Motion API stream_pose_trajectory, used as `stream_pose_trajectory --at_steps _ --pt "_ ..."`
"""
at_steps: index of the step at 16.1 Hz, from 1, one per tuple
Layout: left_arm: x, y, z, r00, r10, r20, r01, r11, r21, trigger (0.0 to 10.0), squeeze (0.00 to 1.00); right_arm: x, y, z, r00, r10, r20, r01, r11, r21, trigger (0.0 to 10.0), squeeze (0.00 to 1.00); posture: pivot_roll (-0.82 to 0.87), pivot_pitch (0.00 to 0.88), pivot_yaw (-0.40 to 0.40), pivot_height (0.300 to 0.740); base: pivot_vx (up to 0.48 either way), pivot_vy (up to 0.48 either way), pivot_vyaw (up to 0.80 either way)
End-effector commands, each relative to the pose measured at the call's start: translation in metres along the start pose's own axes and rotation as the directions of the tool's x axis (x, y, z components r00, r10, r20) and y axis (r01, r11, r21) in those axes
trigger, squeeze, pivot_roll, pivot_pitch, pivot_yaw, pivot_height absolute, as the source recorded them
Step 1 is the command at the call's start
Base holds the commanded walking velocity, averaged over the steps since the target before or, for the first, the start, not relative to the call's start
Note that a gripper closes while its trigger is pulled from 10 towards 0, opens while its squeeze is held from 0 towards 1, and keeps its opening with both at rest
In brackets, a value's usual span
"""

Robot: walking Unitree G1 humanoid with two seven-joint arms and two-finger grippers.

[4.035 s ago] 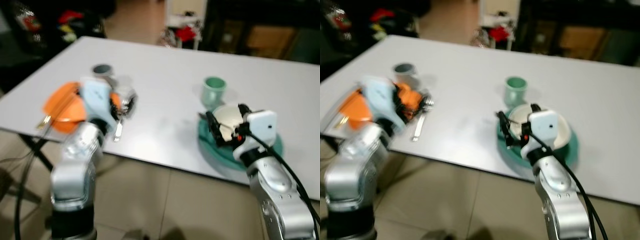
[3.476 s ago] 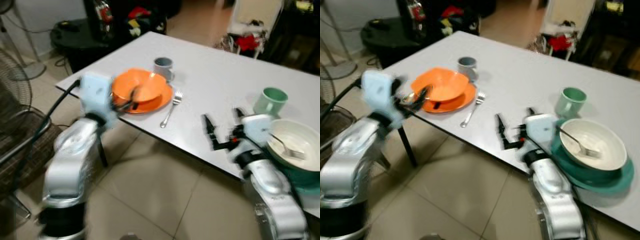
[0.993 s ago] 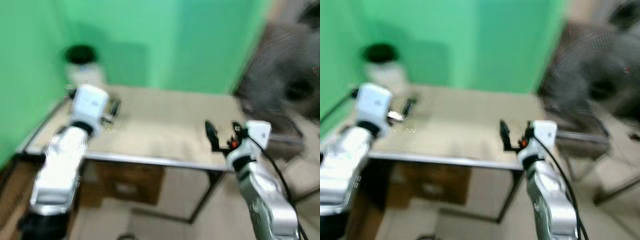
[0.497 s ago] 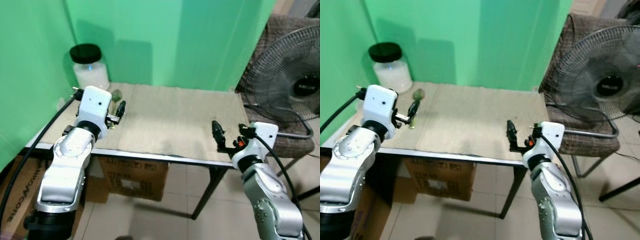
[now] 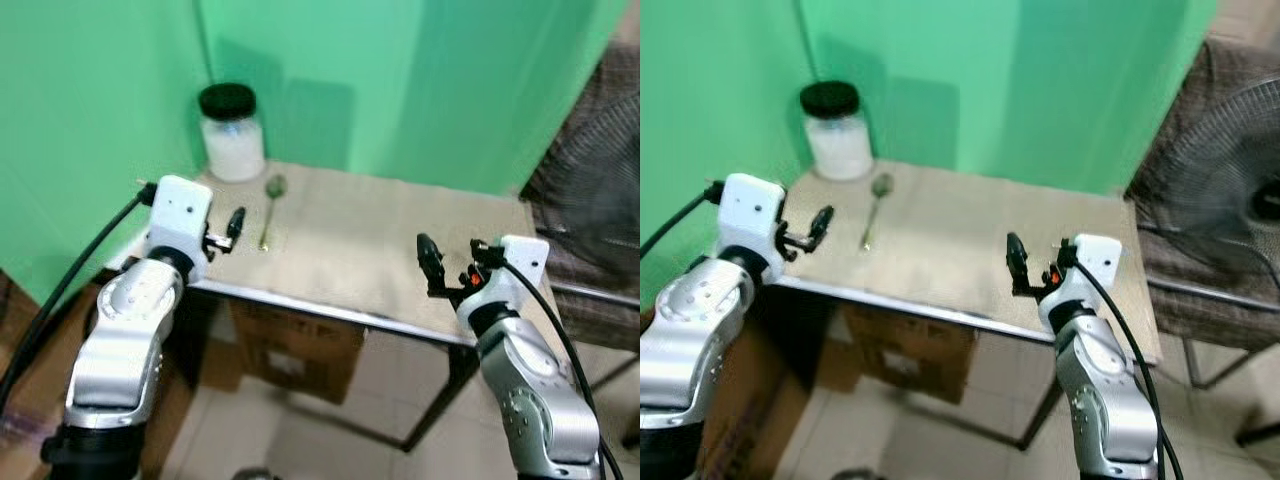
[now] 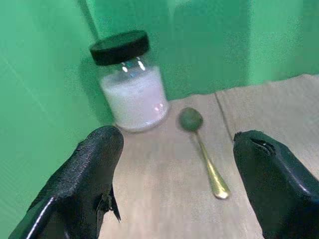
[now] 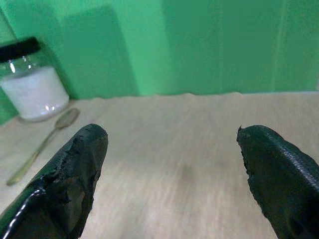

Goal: Setting the table

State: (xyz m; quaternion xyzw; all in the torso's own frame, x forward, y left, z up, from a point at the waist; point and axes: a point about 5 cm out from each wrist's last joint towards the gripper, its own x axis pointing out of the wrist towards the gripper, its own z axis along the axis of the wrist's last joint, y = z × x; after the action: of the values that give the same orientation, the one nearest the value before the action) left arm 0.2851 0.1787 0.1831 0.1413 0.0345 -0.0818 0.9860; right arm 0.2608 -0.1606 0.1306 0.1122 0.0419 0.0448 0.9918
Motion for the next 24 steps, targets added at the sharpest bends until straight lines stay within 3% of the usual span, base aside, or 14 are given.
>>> stream_pose_trajectory --at_steps 1,11,15,16,18,20,21,24 --pt "0.001 -0.005 0.002 1.000 -0.029 0.003 0.029 1.000 -0.003 10.0 0.00 0.000 -0.006 0.002 1.000 -0.029 0.009 0.029 1.000 -0.002 10.0 0.00 0.10 0.000 -0.012 0.740 0.326 0.000 0.00" --pt "0.001 -0.010 0.001 0.998 -0.057 0.001 0.058 0.998 -0.009 10.0 0.00 -0.001 -0.005 0.005 1.000 -0.021 0.016 0.021 1.000 -0.013 10.0 0.00 0.10 0.000 -0.022 0.740 0.316 0.000 0.00" --pt "0.002 -0.014 -0.007 0.996 -0.074 -0.057 0.073 0.997 -0.020 10.0 0.00 -0.001 -0.005 0.004 1.000 0.006 -0.014 -0.006 0.999 -0.038 10.0 0.00 0.10 0.000 -0.024 0.740 0.000 0.000 0.00" --pt "0.003 -0.014 -0.014 0.989 -0.083 -0.120 0.073 0.994 -0.085 10.0 1.00 -0.001 -0.006 0.003 0.998 0.031 -0.047 -0.034 0.997 -0.066 10.0 0.00 0.10 0.000 -0.027 0.740 0.000 0.000 0.00" --pt "0.013 -0.010 -0.024 0.971 -0.055 -0.233 0.033 0.995 -0.098 10.0 1.00 -0.001 -0.005 0.002 0.988 0.126 -0.090 -0.134 0.987 -0.087 10.0 0.00 0.10 0.000 -0.033 0.740 0.000 0.000 0.00" --pt "0.020 -0.008 -0.030 0.959 -0.038 -0.281 0.011 0.995 -0.097 10.0 1.00 -0.001 -0.005 0.002 0.978 0.172 -0.113 -0.184 0.977 -0.106 10.0 0.00 0.10 0.000 -0.038 0.740 0.000 0.000 0.00" --pt "0.030 -0.011 -0.035 0.945 -0.066 -0.319 0.021 0.990 -0.143 10.0 0.00 0.000 -0.005 0.001 0.966 0.217 -0.142 -0.235 0.965 -0.119 10.0 0.00 0.10 0.000 -0.050 0.740 0.000 0.000 0.00" --pt "0.048 -0.016 -0.042 0.926 -0.126 -0.356 0.066 0.982 -0.176 10.0 0.00 0.001 -0.001 0.003 0.935 0.308 -0.177 -0.335 0.930 -0.150 10.0 0.00 0.09 0.000 -0.055 0.740 0.000 0.000 0.00"
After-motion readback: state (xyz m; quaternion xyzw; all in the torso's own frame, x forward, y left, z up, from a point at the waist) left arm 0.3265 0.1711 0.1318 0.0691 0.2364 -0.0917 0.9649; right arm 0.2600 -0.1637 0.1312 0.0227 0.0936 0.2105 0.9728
